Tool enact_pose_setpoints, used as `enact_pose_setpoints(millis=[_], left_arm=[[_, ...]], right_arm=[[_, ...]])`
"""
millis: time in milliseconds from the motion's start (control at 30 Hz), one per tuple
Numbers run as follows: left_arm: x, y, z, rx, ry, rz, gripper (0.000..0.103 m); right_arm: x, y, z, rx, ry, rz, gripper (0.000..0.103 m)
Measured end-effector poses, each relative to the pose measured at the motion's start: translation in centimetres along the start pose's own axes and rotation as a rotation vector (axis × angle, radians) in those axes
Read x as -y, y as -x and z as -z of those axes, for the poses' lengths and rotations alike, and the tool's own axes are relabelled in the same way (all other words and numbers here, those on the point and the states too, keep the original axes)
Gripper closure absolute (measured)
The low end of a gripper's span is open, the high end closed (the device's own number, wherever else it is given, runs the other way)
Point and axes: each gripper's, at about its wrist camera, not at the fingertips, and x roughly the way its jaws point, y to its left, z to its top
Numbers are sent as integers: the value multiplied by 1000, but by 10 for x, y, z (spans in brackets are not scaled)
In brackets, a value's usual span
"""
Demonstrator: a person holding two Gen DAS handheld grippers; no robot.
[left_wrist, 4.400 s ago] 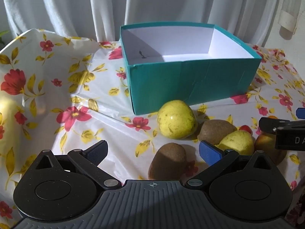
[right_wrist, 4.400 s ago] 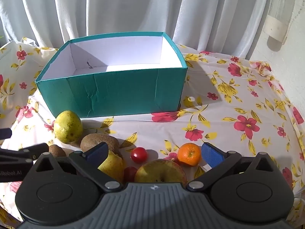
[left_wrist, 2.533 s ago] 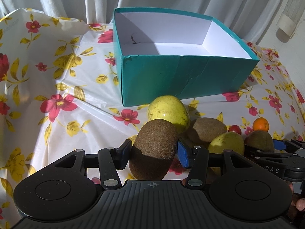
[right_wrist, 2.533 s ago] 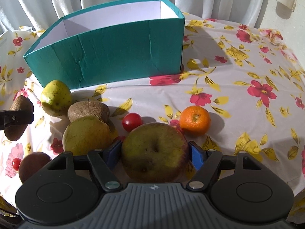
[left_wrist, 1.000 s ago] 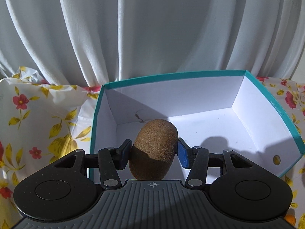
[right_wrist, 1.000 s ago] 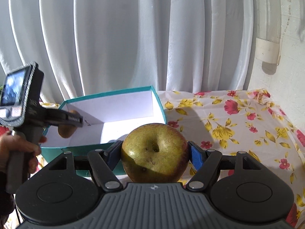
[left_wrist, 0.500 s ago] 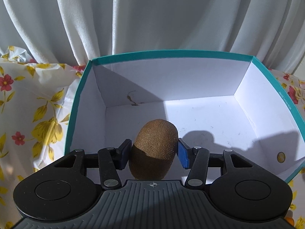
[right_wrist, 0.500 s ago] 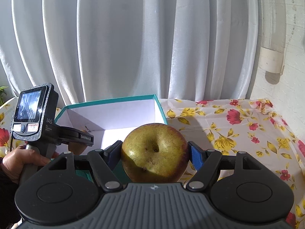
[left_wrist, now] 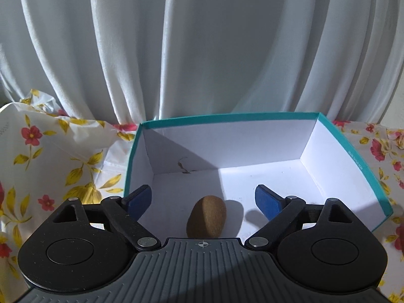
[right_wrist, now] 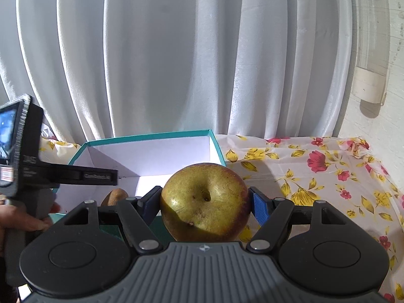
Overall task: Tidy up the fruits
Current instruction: 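Lower the green apple into the teal box and open the right tool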
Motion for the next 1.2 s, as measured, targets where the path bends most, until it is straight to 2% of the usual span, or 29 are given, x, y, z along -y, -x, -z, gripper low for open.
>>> enact_pose_setpoints(millis=[100, 267, 467, 733, 1200], left_arm=[[-12, 19, -1, 19, 49, -10, 7], [-41, 49, 8, 49, 134, -80, 3], [-66, 64, 21, 15, 206, -122, 3], [-75, 59, 40, -70, 208, -146, 3], [-76, 62, 47, -97, 213, -178, 3]], right_arm=[[-3, -6, -4, 6, 12, -8, 30], [-9, -22, -10, 13, 34, -22, 30], [-21, -61, -14, -30, 55, -43, 30], [-33, -124, -4, -154, 92, -27, 30], [-55, -152, 3, -224, 273, 28, 30]])
